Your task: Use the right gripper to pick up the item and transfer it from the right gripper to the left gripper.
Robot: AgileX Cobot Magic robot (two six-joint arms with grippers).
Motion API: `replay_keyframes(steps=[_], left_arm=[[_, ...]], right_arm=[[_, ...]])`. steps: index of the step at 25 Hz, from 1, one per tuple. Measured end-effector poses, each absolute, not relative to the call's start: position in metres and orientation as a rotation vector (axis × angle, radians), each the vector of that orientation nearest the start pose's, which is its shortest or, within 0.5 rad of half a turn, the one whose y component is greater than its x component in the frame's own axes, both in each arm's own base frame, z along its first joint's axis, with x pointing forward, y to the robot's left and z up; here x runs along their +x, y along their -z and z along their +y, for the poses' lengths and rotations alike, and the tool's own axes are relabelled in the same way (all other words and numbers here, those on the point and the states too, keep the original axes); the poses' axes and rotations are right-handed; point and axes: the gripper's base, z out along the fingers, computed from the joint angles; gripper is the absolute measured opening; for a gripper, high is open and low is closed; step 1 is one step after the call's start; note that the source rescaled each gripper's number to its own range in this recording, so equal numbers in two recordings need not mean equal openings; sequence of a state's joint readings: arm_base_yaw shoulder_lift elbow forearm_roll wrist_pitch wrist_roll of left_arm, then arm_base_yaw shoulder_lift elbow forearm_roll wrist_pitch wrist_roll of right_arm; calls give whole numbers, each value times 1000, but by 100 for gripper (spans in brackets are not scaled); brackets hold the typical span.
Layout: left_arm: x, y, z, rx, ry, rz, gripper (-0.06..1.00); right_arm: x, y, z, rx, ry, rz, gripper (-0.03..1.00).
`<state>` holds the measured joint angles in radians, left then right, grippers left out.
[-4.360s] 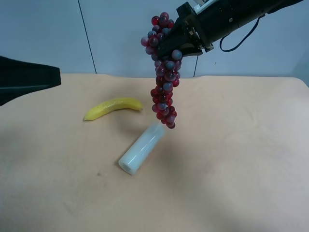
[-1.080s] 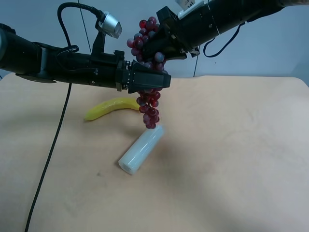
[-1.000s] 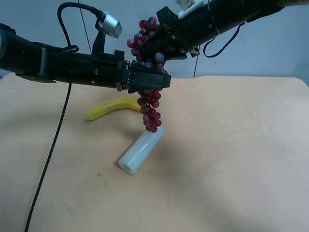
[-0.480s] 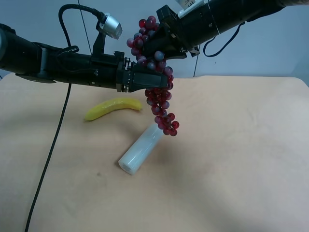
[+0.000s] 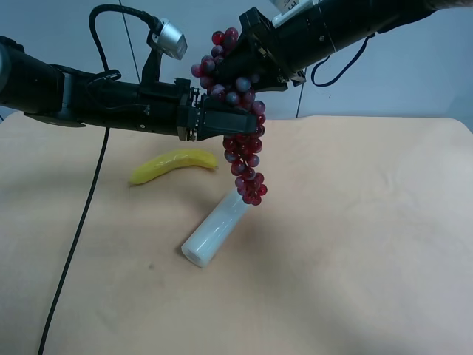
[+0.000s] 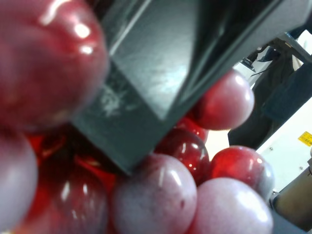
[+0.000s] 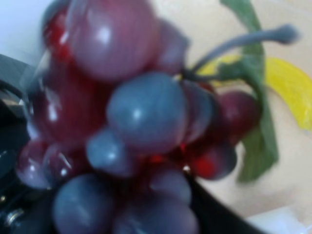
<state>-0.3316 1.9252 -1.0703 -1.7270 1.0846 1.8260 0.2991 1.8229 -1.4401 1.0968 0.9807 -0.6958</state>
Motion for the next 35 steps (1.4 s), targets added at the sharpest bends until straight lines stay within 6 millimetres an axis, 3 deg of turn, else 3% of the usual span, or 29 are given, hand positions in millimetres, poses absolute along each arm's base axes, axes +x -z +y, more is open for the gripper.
replay_keyframes(steps=[3,6,12,23,35], left_arm=[[323,-196,-195,922,1329,1805,2],[323,-196,-195,922,1329,1805,2],[323,-196,-195,921,1330,1806,1],[323,-196,-195,902,1345,1823,1],[321,-198,-196,884,1404,1826,1]], right_arm=[[354,-289,180,-574,-1213,2348,71],[354,-288,179,-587,-1196,2353,81],[346,-298,172,-682,-1076,2361,83],[311,-346,145,-826,-717,2351,83],[262,-386,93,-692,-199,2524,84]])
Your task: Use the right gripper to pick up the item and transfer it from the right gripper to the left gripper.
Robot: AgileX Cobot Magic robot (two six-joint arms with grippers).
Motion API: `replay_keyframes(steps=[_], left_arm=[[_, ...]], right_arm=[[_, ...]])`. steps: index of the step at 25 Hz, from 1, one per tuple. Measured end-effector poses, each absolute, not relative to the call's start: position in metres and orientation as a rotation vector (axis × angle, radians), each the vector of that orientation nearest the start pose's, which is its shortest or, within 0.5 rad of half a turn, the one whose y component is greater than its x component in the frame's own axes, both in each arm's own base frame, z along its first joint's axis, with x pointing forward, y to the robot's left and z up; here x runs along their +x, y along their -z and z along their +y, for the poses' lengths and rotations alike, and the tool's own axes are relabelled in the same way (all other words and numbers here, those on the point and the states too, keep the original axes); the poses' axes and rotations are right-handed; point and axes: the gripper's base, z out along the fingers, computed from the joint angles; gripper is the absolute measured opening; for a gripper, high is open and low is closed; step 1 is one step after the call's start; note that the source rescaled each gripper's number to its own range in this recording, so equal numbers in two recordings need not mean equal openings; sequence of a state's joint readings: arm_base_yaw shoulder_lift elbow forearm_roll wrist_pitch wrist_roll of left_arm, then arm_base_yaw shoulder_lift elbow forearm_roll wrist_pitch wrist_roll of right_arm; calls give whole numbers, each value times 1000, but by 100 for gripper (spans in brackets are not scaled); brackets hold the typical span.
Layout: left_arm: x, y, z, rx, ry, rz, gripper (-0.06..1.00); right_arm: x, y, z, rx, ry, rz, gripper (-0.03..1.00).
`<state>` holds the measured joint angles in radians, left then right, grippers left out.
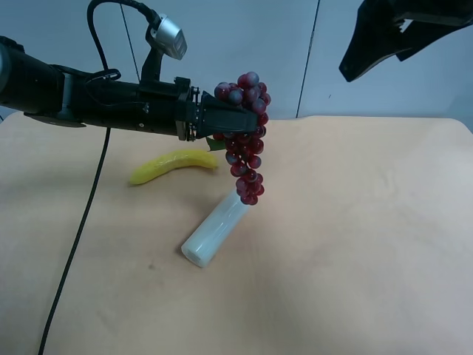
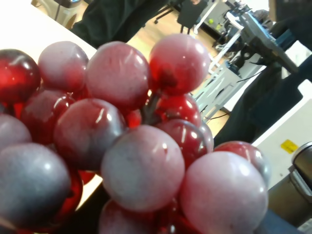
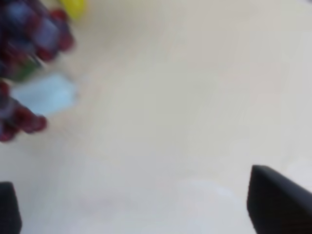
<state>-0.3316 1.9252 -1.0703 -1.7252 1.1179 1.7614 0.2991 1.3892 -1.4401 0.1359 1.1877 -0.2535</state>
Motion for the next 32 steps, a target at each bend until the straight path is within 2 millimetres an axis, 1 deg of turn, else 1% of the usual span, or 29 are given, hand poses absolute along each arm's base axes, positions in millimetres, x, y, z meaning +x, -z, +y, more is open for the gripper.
replay_keyframes(steps=[2,4,5,9,12,15,19,22,25,30,31,32], left_arm=[[320,-198,-196,887,1414,1820,1],[320,-199,-196,887,1421,1818,1],[319,-199,-196,889,1429,1812,1],[318,-201,-197,898,1457,1794,1],[317,-201,-197,899,1463,1791,1],[317,-201,-197,900,1469,1788,1],[317,-201,-197,899,1474,1788,1],[317,-201,-197,899,1474,1788,1],[317,-201,-197,890,1481,1796,1],[316,-201,-197,877,1499,1822,1],[316,-200,-197,882,1499,1823,1],[316,-200,-197,885,1500,1827,1]], right_arm=[[251,-388,86,-659,-161,2528,84],[235,-388,78,-631,-126,2527,84],[228,-385,74,-612,-102,2535,84],[189,-381,54,-522,-12,2491,84],[150,-381,40,-482,7,2425,84],[115,-373,28,-433,-3,2379,84],[77,-355,15,-379,0,2329,84],[57,-340,8,-367,2,2305,84],[46,-323,4,-353,-4,2304,84],[35,-284,7,-371,-77,2361,84],[33,-279,8,-383,-93,2369,84],[33,-278,8,-389,-106,2354,84]])
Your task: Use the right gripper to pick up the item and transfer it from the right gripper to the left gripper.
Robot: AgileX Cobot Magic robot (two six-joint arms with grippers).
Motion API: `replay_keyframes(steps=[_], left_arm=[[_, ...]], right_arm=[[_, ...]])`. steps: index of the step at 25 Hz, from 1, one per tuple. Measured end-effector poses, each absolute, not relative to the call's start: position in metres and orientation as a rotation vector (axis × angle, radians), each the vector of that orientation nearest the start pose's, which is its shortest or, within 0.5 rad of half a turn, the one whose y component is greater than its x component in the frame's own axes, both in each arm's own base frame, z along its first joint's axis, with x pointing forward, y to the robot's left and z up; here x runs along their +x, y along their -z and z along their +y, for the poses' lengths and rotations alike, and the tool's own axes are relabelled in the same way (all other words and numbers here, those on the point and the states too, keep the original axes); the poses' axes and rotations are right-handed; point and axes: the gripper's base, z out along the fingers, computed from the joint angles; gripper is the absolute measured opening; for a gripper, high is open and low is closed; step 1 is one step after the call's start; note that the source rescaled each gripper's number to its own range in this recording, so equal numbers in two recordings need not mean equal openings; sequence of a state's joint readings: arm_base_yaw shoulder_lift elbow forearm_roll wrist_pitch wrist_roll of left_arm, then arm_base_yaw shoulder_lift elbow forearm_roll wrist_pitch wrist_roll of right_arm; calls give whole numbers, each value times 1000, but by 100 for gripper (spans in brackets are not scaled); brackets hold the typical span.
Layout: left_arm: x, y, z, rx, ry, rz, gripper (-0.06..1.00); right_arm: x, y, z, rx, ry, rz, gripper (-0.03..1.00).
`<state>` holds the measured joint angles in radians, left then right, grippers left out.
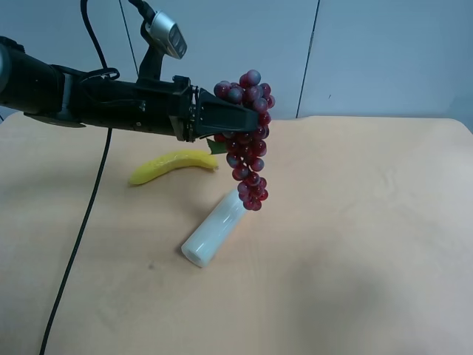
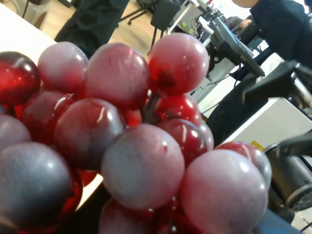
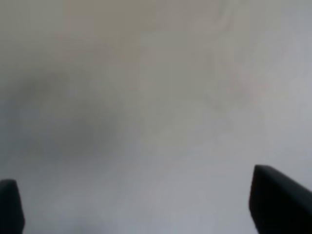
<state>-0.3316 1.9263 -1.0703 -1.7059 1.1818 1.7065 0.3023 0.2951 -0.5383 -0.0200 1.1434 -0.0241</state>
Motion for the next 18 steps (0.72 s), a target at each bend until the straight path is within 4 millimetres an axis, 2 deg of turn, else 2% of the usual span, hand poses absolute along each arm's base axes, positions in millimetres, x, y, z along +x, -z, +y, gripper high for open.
replay_keyframes(steps=[12,18], left_arm=[[315,-200,-197,884,1512,1833,1],[315,-200,-197,880,1516,1837,1]], right_arm=[[35,-273,12,-409,-142,2304,84],[25,-275,9,-389,-148,2232,84]])
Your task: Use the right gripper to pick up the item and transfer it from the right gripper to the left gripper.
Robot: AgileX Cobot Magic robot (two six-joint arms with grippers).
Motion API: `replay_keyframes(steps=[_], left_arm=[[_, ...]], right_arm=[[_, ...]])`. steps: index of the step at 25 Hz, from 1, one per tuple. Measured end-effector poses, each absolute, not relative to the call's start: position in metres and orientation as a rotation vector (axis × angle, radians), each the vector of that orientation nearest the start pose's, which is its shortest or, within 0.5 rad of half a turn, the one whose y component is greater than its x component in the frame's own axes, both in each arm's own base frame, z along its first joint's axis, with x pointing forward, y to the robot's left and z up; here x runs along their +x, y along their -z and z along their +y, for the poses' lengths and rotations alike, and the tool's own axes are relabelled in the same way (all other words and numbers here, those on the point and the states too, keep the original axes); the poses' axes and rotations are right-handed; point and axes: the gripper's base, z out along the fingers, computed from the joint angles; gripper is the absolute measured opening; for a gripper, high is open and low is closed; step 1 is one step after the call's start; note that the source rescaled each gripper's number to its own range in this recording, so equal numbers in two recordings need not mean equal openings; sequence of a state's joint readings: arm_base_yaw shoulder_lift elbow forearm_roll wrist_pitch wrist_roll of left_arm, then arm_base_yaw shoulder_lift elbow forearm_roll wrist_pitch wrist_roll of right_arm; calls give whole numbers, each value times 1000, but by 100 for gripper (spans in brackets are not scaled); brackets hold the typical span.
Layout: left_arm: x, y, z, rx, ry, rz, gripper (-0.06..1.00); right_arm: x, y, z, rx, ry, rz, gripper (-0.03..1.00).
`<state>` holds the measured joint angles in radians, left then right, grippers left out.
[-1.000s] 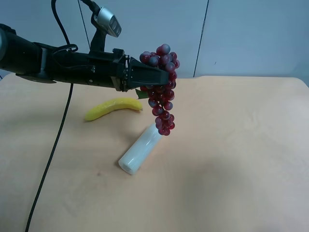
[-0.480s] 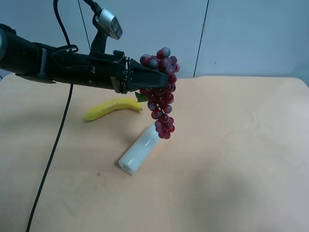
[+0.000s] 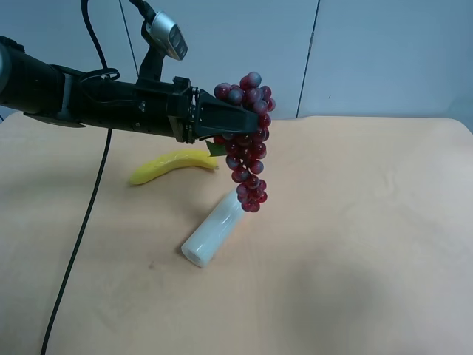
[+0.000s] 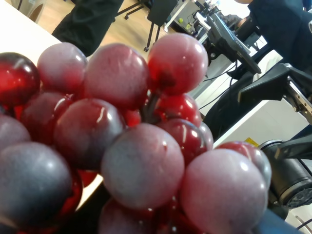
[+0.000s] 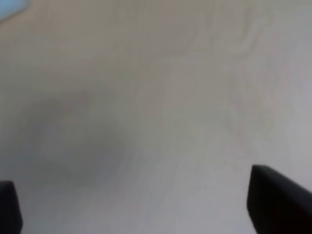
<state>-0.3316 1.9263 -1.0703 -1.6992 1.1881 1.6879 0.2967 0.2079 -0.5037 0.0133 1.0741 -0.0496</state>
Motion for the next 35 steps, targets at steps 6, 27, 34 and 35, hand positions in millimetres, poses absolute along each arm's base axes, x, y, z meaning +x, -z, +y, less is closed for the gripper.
replay_keyframes(steps=[6,27,34,35], left_arm=[[315,-200,-197,876,1519,1841,1],[315,-200,-197,832,1555,1888,1],[313,-199,-196,797,1584,1956,1],[313,-200,-194,804,1564,1981,1]], right_arm=[[5,-277,2,-189,-61,2115,84],[-6,-277,0,5,54,2053,84],[-6,-277,0,10,34,2052,84],[-6,-277,0,10,34,2052,84]])
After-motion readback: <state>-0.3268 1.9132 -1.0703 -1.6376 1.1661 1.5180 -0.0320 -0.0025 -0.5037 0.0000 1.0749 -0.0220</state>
